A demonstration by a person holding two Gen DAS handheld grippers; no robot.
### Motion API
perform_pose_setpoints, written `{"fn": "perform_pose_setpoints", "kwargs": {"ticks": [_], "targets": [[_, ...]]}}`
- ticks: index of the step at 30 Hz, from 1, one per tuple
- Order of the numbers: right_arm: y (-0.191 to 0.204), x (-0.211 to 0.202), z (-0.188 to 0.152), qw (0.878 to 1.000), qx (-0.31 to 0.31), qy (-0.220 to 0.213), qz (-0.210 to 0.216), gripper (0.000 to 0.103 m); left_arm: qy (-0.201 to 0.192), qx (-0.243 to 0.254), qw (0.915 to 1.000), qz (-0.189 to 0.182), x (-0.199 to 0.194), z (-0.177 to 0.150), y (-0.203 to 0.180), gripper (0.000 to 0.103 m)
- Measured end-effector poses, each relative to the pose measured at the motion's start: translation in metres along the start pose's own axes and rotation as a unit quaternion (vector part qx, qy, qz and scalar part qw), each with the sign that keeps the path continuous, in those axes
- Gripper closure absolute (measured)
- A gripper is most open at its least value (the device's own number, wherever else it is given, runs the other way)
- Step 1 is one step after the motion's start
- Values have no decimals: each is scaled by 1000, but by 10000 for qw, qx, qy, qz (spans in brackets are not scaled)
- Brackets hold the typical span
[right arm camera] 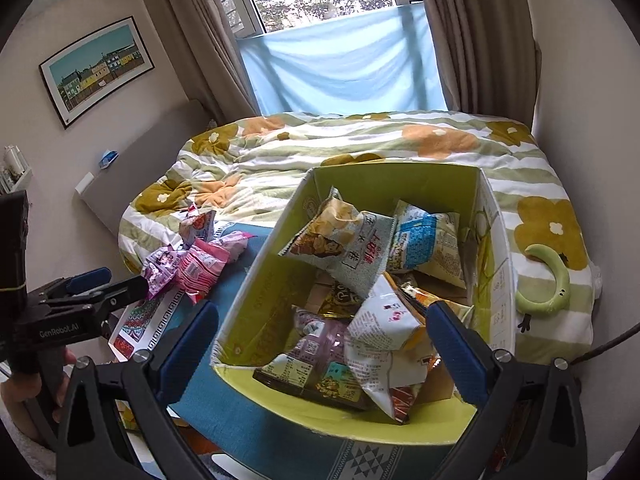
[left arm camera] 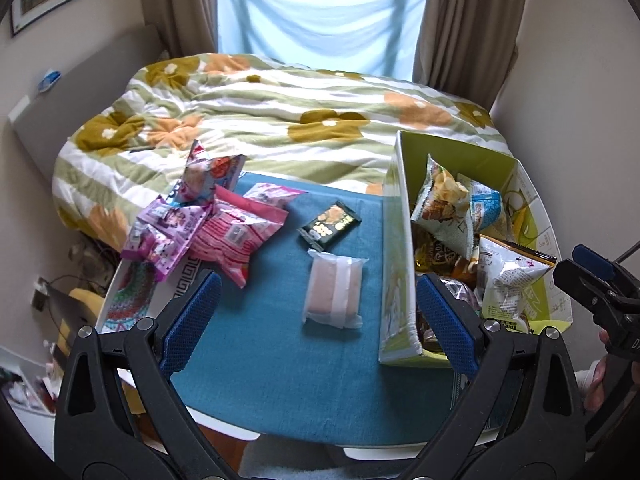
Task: Organize snacks
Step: 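Move both tools back over the remaining snacks on the table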
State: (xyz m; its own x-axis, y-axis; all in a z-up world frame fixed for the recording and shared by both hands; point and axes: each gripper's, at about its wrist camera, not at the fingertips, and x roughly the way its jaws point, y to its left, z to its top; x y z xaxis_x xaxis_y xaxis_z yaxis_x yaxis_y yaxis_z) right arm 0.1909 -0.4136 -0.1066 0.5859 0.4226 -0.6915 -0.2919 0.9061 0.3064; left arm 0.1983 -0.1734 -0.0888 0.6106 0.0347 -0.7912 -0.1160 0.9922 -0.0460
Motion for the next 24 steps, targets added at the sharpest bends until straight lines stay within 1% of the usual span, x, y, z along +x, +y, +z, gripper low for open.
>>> {"fn": "perform_pose_setpoints", "kwargs": {"ticks": [2,7,15,20,24], "targets": [[12,4,5,9999,-35,20,103,0,-25,-72,10000,32,-1,1,14,6],[44,18,13,9997,-196,21,129,0,-30,-157,9998,122,5,9,58,6],[97,57,29,10000,6,49,67,0,151,-13,9997,196,37,37,145,6],[135,99,36,9995,152,279,69,0,459,103,9988,145,74,54,191,6],[160,137,41,9986,260,469,37,0,768,245,9967,16,109,63,217,6]]}}
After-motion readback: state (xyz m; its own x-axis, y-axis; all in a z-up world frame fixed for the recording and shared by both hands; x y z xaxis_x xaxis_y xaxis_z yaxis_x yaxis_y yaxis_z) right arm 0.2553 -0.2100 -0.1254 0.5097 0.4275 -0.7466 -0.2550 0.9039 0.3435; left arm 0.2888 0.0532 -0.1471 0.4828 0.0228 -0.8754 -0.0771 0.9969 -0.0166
